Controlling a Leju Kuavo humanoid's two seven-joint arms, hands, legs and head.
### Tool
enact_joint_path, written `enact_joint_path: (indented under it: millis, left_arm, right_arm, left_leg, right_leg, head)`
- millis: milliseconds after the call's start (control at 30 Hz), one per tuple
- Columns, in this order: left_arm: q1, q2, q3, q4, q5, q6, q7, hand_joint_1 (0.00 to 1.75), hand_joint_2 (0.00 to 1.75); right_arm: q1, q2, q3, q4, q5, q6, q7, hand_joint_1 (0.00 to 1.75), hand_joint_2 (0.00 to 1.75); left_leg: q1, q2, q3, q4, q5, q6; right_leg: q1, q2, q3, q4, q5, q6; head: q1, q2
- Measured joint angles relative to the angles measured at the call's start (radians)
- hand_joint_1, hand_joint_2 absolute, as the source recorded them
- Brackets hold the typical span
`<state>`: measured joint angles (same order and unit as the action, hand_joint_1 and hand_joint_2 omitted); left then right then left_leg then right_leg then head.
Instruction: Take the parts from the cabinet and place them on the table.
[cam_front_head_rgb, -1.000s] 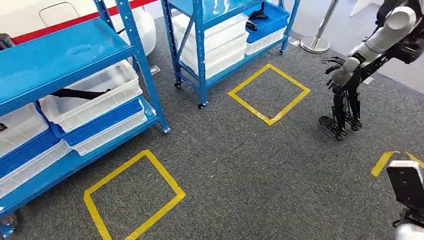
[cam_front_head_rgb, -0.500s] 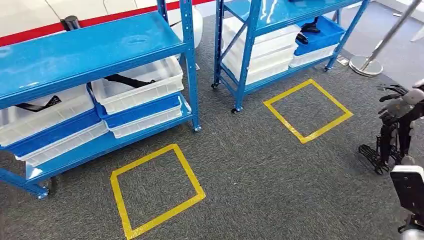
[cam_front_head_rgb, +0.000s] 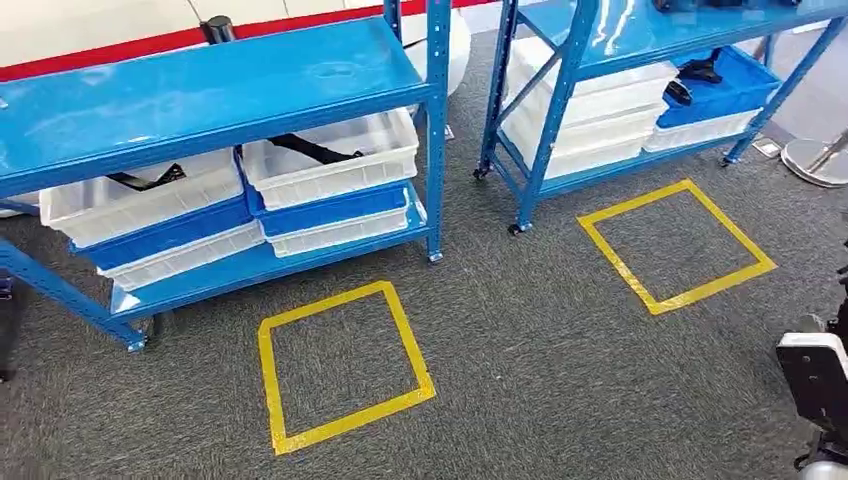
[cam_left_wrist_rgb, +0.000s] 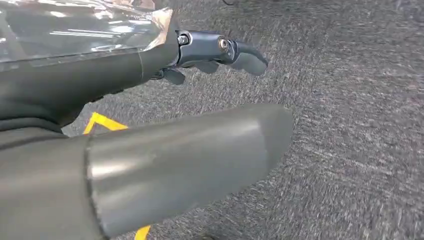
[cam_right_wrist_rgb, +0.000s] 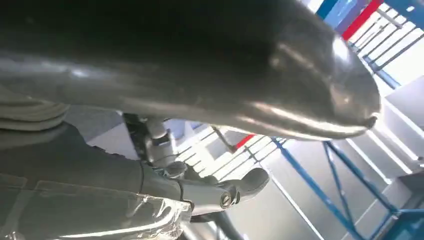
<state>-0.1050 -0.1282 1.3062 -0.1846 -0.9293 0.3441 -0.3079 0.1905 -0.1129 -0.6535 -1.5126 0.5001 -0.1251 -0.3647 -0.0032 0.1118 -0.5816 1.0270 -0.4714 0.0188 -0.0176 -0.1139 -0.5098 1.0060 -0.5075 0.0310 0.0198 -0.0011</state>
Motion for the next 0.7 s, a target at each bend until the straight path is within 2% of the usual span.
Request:
enact_joint_path:
  millis: [33, 100, 133, 167, 200, 233, 267, 300, 333, 367, 400, 467, 500, 533, 567, 600, 633, 700]
  left_arm:
    - [-0.002, 0.000, 0.000, 0.000, 0.000, 0.000, -0.001, 0.00, 0.00]
    - [0.000, -0.001, 0.000, 0.000, 0.000, -0.001, -0.003, 0.00, 0.00]
    - [0.000, 0.000, 0.000, 0.000, 0.000, -0.001, -0.004, 0.00, 0.00]
    - [0.001, -0.001, 0.000, 0.000, 0.000, -0.001, -0.005, 0.00, 0.00]
    - [-0.002, -0.002, 0.000, 0.000, 0.000, -0.001, -0.008, 0.00, 0.00]
    - [-0.004, 0.000, 0.000, 0.000, 0.000, -0.001, -0.008, 0.00, 0.00]
    - [-0.004, -0.001, 0.000, 0.000, 0.000, -0.001, -0.009, 0.00, 0.00]
    - [-0.004, -0.002, -0.001, 0.000, 0.000, -0.001, -0.009, 0.00, 0.00]
    - [-0.003, -0.003, 0.000, 0.000, 0.000, -0.001, -0.009, 0.00, 0.00]
    - [-0.002, -0.003, 0.000, 0.000, 0.000, -0.001, -0.009, 0.00, 0.00]
    - [-0.001, -0.003, 0.000, 0.000, 0.000, -0.001, -0.009, 0.00, 0.00]
    - [-0.001, -0.003, 0.000, 0.000, 0.000, -0.001, -0.009, 0.00, 0.00]
    - [0.000, -0.003, 0.000, 0.000, 0.000, 0.000, -0.009, 0.00, 0.00]
    - [0.000, -0.003, 0.000, 0.000, 0.001, 0.000, -0.009, 0.00, 0.00]
    - [0.001, -0.002, 0.000, 0.000, 0.003, 0.002, -0.009, 0.00, 0.00]
    - [0.003, -0.001, 0.000, 0.000, 0.003, 0.002, -0.009, 0.00, 0.00]
    - [0.003, -0.001, 0.000, 0.000, 0.003, 0.002, -0.009, 0.00, 0.00]
    - [0.002, -0.002, 0.000, 0.000, 0.006, 0.002, -0.009, 0.00, 0.00]
  right_arm:
    - [0.002, 0.001, -0.003, -0.004, 0.000, 0.001, -0.002, 0.00, 0.00]
    - [0.002, 0.002, -0.006, -0.013, -0.001, 0.003, -0.003, 0.00, 0.00]
    - [0.002, 0.004, -0.005, -0.019, -0.001, 0.007, -0.004, 0.00, 0.00]
    - [0.003, 0.004, -0.006, -0.025, -0.001, 0.008, -0.004, 0.00, 0.00]
    - [0.005, 0.006, -0.008, -0.026, -0.001, 0.010, -0.005, 0.00, 0.00]
    - [0.012, 0.006, -0.016, -0.029, -0.002, 0.010, -0.006, 0.00, 0.00]
    - [0.018, 0.008, -0.024, -0.030, -0.002, 0.011, -0.004, 0.00, 0.00]
    - [0.020, 0.011, -0.026, -0.030, -0.002, 0.013, -0.004, 0.00, 0.00]
    - [0.021, 0.015, -0.026, -0.031, 0.000, 0.017, -0.004, 0.00, 0.00]
    - [0.021, 0.018, -0.029, -0.030, 0.000, 0.021, -0.004, 0.00, 0.00]
    - [0.022, 0.021, -0.032, -0.033, 0.003, 0.028, -0.008, 0.00, 0.00]
    - [0.019, 0.027, -0.045, -0.045, 0.000, 0.042, -0.017, 0.00, 0.00]
    - [0.018, 0.032, -0.049, -0.049, 0.000, 0.045, -0.018, 0.00, 0.00]
    - [0.016, 0.036, -0.053, -0.051, 0.000, 0.047, -0.019, 0.00, 0.00]
    - [0.018, 0.040, -0.053, -0.056, 0.000, 0.051, -0.019, 0.00, 0.00]
    - [0.016, 0.045, -0.053, -0.059, 0.002, 0.053, -0.021, 0.00, 0.00]
    - [0.016, 0.050, -0.053, -0.063, 0.003, 0.055, -0.022, 0.00, 0.00]
    - [0.015, 0.053, -0.055, -0.069, 0.003, 0.060, -0.023, 0.00, 0.00]
  left_leg:
    - [0.001, -0.021, -0.004, -0.001, 0.003, 0.004]
    - [-0.005, -0.048, -0.010, 0.000, 0.001, 0.014]
    - [-0.005, -0.065, -0.007, -0.009, 0.005, 0.021]
    - [0.007, -0.076, 0.008, -0.021, 0.014, 0.031]
    - [0.007, -0.088, 0.009, -0.024, 0.016, 0.036]
    - [0.006, -0.103, 0.007, -0.024, 0.019, 0.041]
    - [0.006, -0.122, 0.006, -0.024, 0.019, 0.042]
    - [0.004, -0.136, 0.005, -0.023, 0.018, 0.043]
    - [0.003, -0.153, 0.005, -0.023, 0.019, 0.043]
    - [0.003, -0.166, 0.007, -0.022, 0.018, 0.042]
    - [0.004, -0.178, 0.009, -0.022, 0.018, 0.042]
    - [0.006, -0.197, 0.015, -0.020, 0.015, 0.037]
    - [0.003, -0.204, 0.013, -0.017, 0.011, 0.031]
    - [-0.002, -0.210, 0.011, -0.012, 0.006, 0.024]
    - [-0.004, -0.208, 0.010, -0.008, 0.001, 0.029]
    - [-0.004, -0.206, 0.010, -0.010, 0.003, 0.050]
    - [-0.004, -0.203, 0.011, -0.010, 0.005, 0.055]
    - [-0.003, -0.199, 0.015, -0.015, 0.005, 0.055]
  right_leg:
    - [0.002, -0.011, 0.003, -0.002, -0.003, 0.006]
    - [0.001, -0.037, 0.013, -0.010, -0.005, 0.015]
    - [0.005, -0.051, 0.022, -0.013, -0.006, 0.023]
    - [-0.002, -0.021, 0.018, -0.004, -0.016, 0.028]
    - [-0.002, 0.040, 0.005, 0.031, -0.037, 0.024]
    - [-0.003, 0.081, -0.031, 0.103, -0.072, 0.015]
    - [-0.002, 0.102, -0.079, 0.198, -0.110, 0.009]
    - [-0.002, 0.109, -0.116, 0.265, -0.130, 0.007]
    - [-0.002, 0.112, -0.149, 0.318, -0.140, 0.011]
    - [-0.002, 0.112, -0.154, 0.312, -0.125, 0.019]
    - [-0.003, 0.112, -0.133, 0.253, -0.089, 0.031]
    - [-0.006, 0.115, -0.058, 0.069, -0.001, 0.050]
    - [-0.009, 0.125, -0.038, 0.003, 0.021, 0.049]
    - [-0.003, 0.124, -0.039, -0.001, 0.025, 0.034]
    - [-0.007, 0.125, -0.038, -0.003, 0.027, 0.026]
    - [-0.006, 0.126, -0.033, -0.002, 0.028, 0.026]
    - [-0.004, 0.126, -0.033, -0.002, 0.029, 0.023]
    - [-0.001, 0.130, -0.033, -0.002, 0.029, 0.023]
  head:
    - [0.003, 0.000]
    - [0.004, 0.000]
    - [0.002, 0.000]
    - [0.005, 0.000]
    - [0.005, 0.000]
    - [0.006, 0.000]
    - [0.011, 0.000]
    - [0.012, 0.000]
    - [0.011, 0.000]
    - [0.011, 0.000]
    - [0.012, 0.000]
    - [0.012, 0.000]
    - [0.013, 0.000]
    - [0.011, 0.000]
    - [0.011, 0.000]
    - [0.011, 0.000]
    - [0.011, 0.000]
    - [0.011, 0.000]
